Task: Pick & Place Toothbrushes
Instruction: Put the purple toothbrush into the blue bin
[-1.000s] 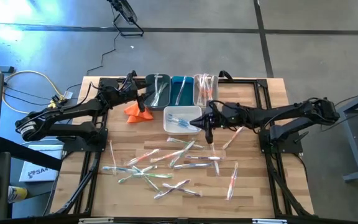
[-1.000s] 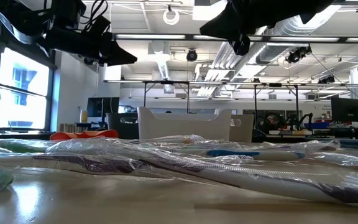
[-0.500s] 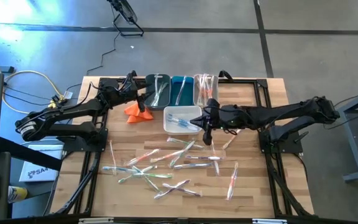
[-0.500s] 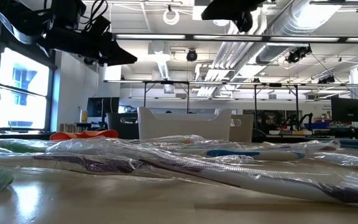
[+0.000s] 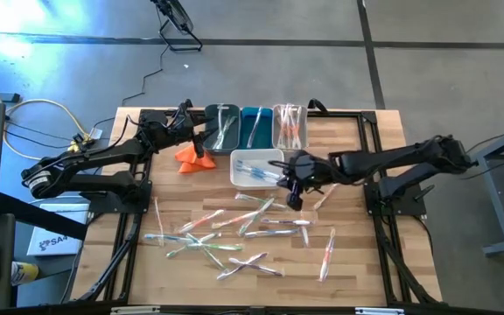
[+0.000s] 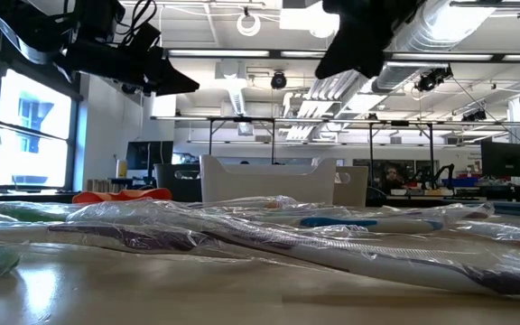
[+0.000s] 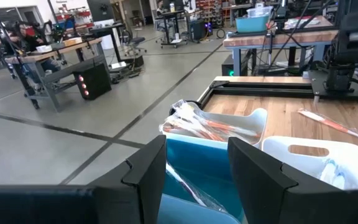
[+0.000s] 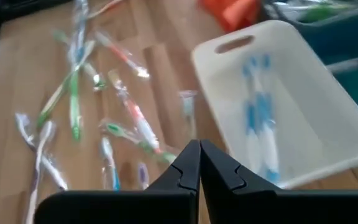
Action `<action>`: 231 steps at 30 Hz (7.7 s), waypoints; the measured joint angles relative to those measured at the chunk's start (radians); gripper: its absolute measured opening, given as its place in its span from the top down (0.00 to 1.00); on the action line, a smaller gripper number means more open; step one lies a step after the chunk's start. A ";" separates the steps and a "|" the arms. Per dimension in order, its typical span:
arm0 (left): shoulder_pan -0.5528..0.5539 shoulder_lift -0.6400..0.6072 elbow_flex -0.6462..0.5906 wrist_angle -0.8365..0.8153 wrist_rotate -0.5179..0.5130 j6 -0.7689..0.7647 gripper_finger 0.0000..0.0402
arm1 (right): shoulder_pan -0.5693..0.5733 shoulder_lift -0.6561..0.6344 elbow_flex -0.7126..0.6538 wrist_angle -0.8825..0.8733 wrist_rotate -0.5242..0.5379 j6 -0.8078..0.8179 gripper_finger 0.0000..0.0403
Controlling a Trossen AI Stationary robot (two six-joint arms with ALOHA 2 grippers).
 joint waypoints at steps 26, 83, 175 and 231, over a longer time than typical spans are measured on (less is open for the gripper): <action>0.000 0.000 0.000 -0.019 -0.001 0.017 0.58 | -0.016 0.152 0.001 -0.006 -0.039 -0.063 0.99; 0.000 0.000 0.000 -0.036 -0.001 0.028 0.58 | 0.167 0.293 0.000 -0.218 -0.096 0.063 0.68; 0.000 0.000 0.000 -0.053 -0.001 0.028 0.58 | 0.059 -0.035 0.000 0.008 0.225 0.002 0.94; 0.000 0.000 0.000 -0.031 -0.014 0.037 0.58 | -0.440 0.506 0.269 0.394 0.295 0.143 0.94</action>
